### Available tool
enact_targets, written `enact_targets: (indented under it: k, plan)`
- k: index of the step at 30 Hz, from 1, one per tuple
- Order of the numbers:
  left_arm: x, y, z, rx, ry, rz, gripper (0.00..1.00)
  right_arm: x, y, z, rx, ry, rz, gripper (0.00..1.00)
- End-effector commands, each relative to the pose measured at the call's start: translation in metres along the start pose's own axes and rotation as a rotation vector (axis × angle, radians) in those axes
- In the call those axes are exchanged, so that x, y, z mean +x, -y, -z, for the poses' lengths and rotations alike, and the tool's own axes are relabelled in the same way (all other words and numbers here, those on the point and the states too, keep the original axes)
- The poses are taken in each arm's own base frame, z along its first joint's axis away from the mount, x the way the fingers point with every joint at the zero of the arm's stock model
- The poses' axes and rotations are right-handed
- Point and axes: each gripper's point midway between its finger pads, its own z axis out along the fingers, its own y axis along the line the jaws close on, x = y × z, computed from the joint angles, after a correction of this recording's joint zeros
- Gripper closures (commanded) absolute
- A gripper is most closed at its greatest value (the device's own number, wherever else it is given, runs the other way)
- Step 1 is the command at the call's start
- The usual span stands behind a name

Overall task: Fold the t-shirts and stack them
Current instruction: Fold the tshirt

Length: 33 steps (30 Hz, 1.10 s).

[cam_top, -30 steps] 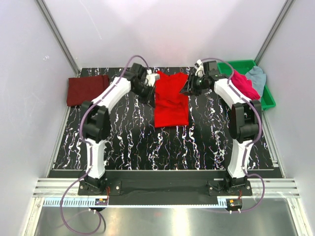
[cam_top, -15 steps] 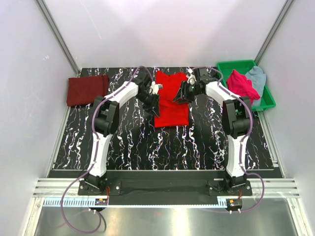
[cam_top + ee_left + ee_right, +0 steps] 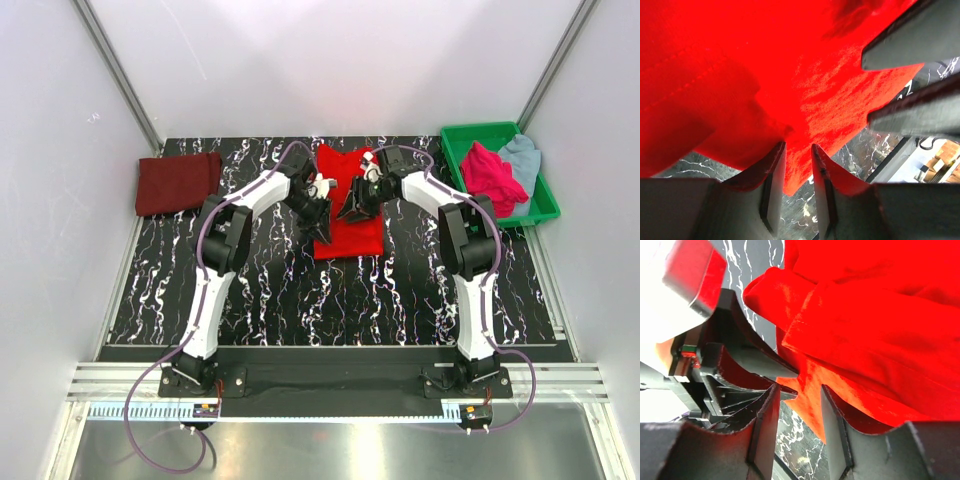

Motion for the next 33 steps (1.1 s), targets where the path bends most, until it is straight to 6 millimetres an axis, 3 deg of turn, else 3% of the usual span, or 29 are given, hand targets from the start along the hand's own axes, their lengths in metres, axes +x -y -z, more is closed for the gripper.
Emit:
enact_targets:
  k: [1,11,16,20,25,28,33]
  plan:
    - [-0.014,0.006,0.003,0.014,0.037,-0.018,0.67,0.002,0.000,-0.009,-0.011,-0.008,0.009,0.55]
    - [-0.013,0.005,0.001,0.002,0.034,-0.008,0.44,-0.004,0.029,-0.021,0.095,0.015,0.029,0.54]
    - [-0.011,0.003,-0.002,-0.007,0.028,-0.006,0.42,-0.020,0.032,-0.024,0.122,0.055,0.059,0.53]
    - [-0.009,0.003,-0.005,-0.017,0.019,-0.006,0.42,-0.049,0.026,-0.019,0.139,0.125,0.096,0.52]
    - [-0.005,0.006,-0.008,-0.016,0.008,-0.010,0.41,-0.080,0.036,-0.011,0.173,0.201,0.100,0.51]
    - [-0.004,0.008,-0.006,-0.021,0.010,-0.021,0.41,-0.103,0.040,0.000,0.191,0.263,0.114,0.50]
    - [-0.003,0.012,-0.001,-0.037,0.018,-0.050,0.41,-0.151,0.025,0.034,0.191,0.396,0.179,0.50]
